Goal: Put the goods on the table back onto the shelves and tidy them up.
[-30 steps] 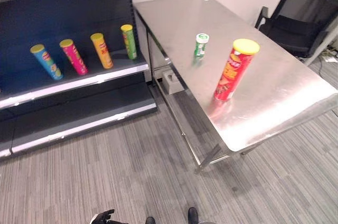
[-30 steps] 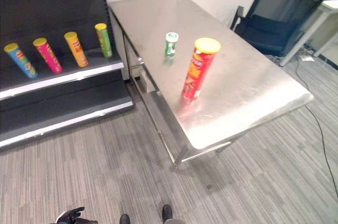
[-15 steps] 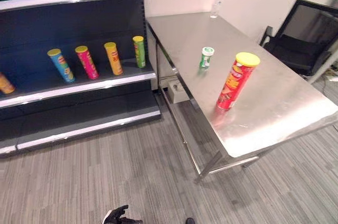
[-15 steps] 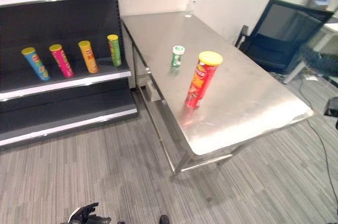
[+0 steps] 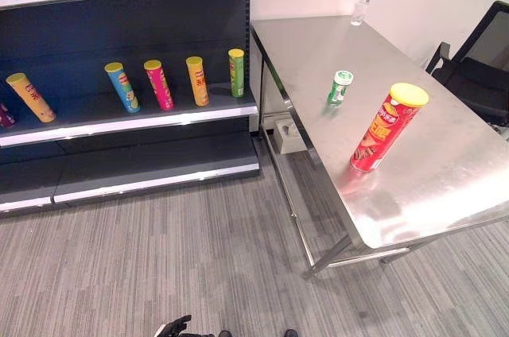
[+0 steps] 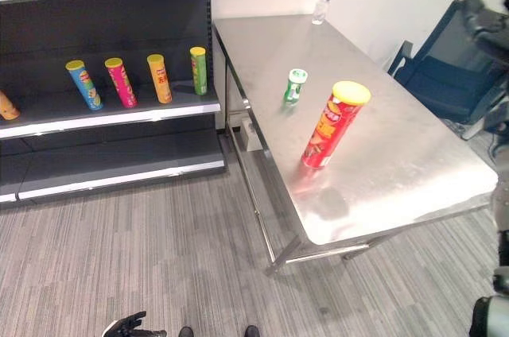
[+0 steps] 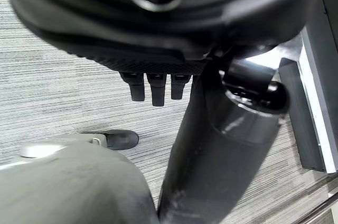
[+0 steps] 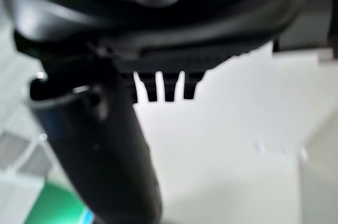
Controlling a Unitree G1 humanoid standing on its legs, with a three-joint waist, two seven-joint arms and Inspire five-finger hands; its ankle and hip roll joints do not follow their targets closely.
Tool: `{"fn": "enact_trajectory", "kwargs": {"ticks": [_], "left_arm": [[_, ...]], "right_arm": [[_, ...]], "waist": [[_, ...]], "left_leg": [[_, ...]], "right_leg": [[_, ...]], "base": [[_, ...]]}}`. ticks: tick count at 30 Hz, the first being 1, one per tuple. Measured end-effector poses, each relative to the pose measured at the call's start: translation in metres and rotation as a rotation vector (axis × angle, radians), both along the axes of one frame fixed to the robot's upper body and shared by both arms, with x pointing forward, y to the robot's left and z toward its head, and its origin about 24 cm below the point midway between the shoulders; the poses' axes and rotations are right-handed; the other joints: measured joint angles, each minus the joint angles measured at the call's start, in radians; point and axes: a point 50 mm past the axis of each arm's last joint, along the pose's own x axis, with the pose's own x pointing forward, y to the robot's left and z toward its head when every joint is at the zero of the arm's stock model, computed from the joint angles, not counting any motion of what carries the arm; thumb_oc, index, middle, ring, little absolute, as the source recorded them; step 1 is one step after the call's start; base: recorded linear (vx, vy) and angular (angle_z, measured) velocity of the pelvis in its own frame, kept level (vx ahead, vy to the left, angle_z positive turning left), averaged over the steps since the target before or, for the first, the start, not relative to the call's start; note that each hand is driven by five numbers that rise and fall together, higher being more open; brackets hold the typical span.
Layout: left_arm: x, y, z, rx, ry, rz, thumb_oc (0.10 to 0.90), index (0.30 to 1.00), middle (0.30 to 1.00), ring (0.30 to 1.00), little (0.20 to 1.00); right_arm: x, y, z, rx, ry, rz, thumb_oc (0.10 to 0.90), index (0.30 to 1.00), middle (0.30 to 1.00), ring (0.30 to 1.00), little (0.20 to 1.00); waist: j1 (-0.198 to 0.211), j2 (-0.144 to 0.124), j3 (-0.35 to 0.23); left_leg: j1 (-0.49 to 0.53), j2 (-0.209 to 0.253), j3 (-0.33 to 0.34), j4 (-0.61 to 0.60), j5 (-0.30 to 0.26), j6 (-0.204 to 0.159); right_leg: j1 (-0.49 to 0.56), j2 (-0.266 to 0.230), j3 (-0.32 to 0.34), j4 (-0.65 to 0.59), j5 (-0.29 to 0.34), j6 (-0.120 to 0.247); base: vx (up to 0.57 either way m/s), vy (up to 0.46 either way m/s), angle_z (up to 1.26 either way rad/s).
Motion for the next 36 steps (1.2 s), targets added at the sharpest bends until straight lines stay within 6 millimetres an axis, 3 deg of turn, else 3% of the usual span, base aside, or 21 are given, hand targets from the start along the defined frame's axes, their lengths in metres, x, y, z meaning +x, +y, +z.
{"fn": "enact_trajectory", "kwargs": {"ticks": [4, 7, 11, 23, 27, 36], "left_arm": [[0.004, -0.002, 0.001, -0.006, -0.024, -0.006, 0.800, 0.900, 0.900, 0.900, 0.900], [0.006, 0.000, 0.002, -0.010, -0.035, -0.011, 0.800, 0.900, 0.900, 0.900, 0.900], [0.007, 0.001, 0.003, -0.015, -0.040, -0.014, 0.800, 0.900, 0.900, 0.900, 0.900], [0.009, 0.000, 0.003, -0.014, -0.047, -0.010, 0.800, 0.900, 0.900, 0.900, 0.900], [0.009, 0.000, 0.003, -0.016, -0.048, -0.011, 0.800, 0.900, 0.900, 0.900, 0.900], [0.009, 0.001, 0.003, -0.016, -0.053, 0.006, 0.800, 0.900, 0.900, 0.900, 0.900]], "right_arm": [[0.008, 0.031, -0.010, -0.233, 0.163, 0.143, 0.800, 0.900, 0.900, 0.900, 0.900], [0.008, 0.039, -0.024, -0.370, 0.283, 0.187, 0.800, 0.900, 0.900, 0.900, 0.900], [0.009, 0.035, -0.034, -0.429, 0.354, 0.157, 0.800, 0.900, 0.900, 0.900, 0.900], [0.007, 0.016, -0.030, -0.484, 0.353, -0.008, 0.800, 0.900, 0.900, 0.900, 0.900], [0.007, 0.004, -0.035, -0.458, 0.386, -0.051, 0.800, 0.900, 0.900, 0.900, 0.900], [0.006, 0.003, -0.041, -0.408, 0.377, -0.052, 0.800, 0.900, 0.900, 0.900, 0.900]], "waist": [[0.005, -0.006, 0.013], [0.011, -0.019, 0.021], [0.009, -0.021, 0.024], [0.005, -0.014, 0.037], [0.007, -0.014, 0.037], [0.007, -0.015, 0.042]], "left_leg": [[-0.004, 0.000, -0.011, 0.004, 0.003, 0.001], [-0.007, -0.004, -0.026, 0.005, 0.006, 0.000], [-0.011, -0.011, -0.029, 0.005, 0.006, 0.000], [-0.014, -0.006, -0.028, 0.005, 0.006, 0.000], [-0.017, -0.007, -0.030, 0.005, 0.006, 0.000], [-0.015, -0.007, -0.031, 0.005, 0.006, 0.000]], "right_leg": [[0.000, -0.002, -0.010, 0.000, 0.000, -0.001], [0.000, -0.003, -0.030, 0.000, 0.001, -0.005], [-0.002, -0.011, -0.034, 0.000, -0.002, -0.002], [-0.001, -0.009, -0.034, 0.000, -0.004, -0.001], [-0.003, -0.007, -0.036, 0.000, -0.005, 0.001], [-0.003, -0.008, -0.037, 0.000, -0.005, 0.001]], "base": [[-0.01, -0.006, 0.08], [-0.01, -0.003, 0.18], [0.00, -0.002, 0.04], [0.00, 0.000, 0.00], [0.00, 0.000, 0.00], [0.00, 0.000, 0.00]]}}
